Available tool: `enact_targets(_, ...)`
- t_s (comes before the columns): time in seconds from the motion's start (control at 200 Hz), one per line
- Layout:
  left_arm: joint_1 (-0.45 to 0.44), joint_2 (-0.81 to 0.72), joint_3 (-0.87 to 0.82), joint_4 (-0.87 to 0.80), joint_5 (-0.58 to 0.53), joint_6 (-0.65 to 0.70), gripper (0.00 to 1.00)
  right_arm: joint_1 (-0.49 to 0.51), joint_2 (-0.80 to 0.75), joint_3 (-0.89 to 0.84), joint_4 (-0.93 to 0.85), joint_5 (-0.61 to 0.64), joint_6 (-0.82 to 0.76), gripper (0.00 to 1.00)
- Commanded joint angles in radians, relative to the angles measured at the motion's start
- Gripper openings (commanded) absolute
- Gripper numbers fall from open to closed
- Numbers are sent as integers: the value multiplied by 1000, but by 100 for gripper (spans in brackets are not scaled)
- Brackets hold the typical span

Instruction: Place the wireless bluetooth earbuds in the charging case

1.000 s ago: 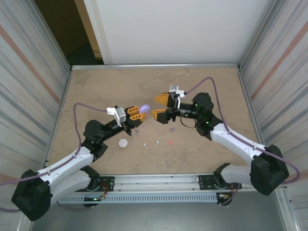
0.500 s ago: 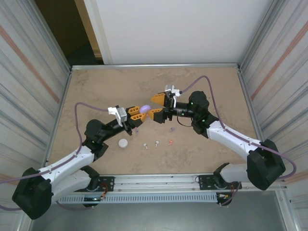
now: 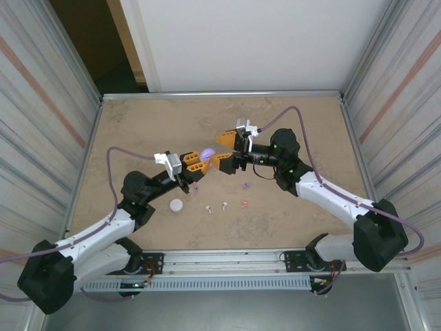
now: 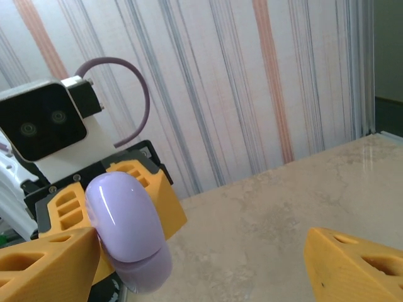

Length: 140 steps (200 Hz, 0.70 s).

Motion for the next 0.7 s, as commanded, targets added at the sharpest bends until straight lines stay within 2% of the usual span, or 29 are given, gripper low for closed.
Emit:
enact_targets(0.0,-7,0,5,44,38,19,0,-17,11,42,30,17,-5,83)
enact_targets(0.697,-7,1,11,9,34,27,0,-22,5,64,23,-2,1,83)
